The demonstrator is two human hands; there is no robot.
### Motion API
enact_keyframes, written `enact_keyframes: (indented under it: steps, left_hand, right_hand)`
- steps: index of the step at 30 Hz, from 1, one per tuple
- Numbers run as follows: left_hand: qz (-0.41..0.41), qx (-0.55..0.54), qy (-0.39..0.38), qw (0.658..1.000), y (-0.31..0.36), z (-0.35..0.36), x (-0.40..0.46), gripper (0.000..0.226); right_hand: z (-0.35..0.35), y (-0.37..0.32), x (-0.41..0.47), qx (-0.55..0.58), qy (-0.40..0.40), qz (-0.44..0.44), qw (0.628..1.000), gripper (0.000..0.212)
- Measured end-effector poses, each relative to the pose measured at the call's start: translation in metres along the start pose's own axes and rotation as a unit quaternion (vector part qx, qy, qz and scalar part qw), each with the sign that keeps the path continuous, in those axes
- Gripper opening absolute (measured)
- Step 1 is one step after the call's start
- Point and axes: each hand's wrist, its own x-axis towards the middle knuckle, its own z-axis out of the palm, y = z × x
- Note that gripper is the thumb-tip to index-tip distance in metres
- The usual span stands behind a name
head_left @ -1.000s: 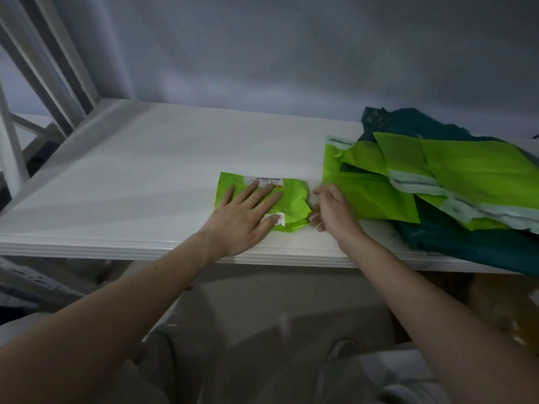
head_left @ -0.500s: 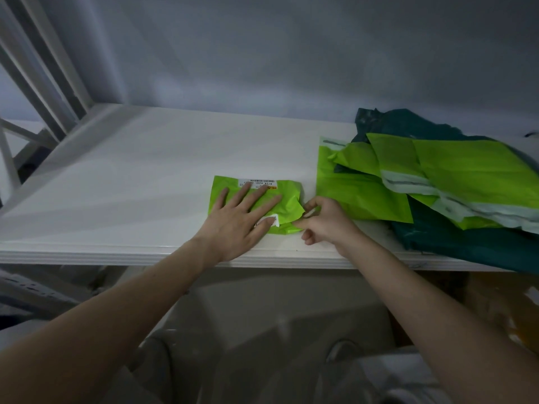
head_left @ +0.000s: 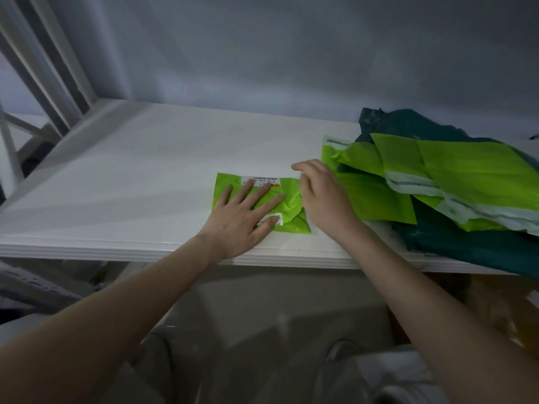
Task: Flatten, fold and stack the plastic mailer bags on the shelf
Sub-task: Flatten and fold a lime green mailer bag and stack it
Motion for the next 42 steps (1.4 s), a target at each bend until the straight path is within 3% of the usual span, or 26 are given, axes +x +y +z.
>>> enact_keyframes:
  steps: [5,9,12,15,18,24,32,38,42]
  left_hand:
    - [-0.008,-0.001,-0.012,1.0,0.0,0.0,-0.001,0.079]
    - [-0.01,-0.015,-0.014,1.0,-0.004,0.002,0.001,0.083]
    - [0.006,-0.034,-0.017,0.999,-0.006,-0.003,-0.001,0.088]
    - [0.012,-0.038,-0.007,0.999,-0.012,-0.005,-0.005,0.088]
    - [-0.04,-0.047,0.015,0.998,-0.024,-0.001,-0.006,0.086]
    - [-0.11,-0.11,-0.038,0.987,-0.039,-0.006,0.008,0.081]
    - [-0.112,-0.139,0.002,0.984,-0.041,-0.003,0.025,0.084]
    - [-0.072,-0.126,0.036,0.989,-0.057,-0.02,0.009,0.092]
    - [-0.011,-0.094,0.088,0.992,-0.086,-0.039,-0.009,0.066]
  right_hand:
    - [0.034,-0.007,-0.011,-0.087,-0.155,-0.061,0.982,0.045]
    - [0.036,0.001,-0.027,-0.063,-0.217,0.02,0.974,0.055]
    - [0.035,0.008,-0.037,-0.107,-0.251,0.029,0.962,0.058]
    - [0.036,0.012,-0.042,-0.144,-0.246,0.016,0.958,0.059]
    - [0.037,0.015,-0.037,-0.139,-0.25,0.02,0.958,0.059]
    - [0.041,0.025,-0.016,-0.122,-0.232,0.031,0.964,0.059]
    - [0.045,0.027,0.002,-0.09,-0.191,0.036,0.977,0.056]
    - [0.049,-0.004,-0.002,-0.098,-0.145,-0.055,0.983,0.052]
    - [0.058,-0.032,-0.006,-0.124,-0.08,-0.124,0.981,0.05]
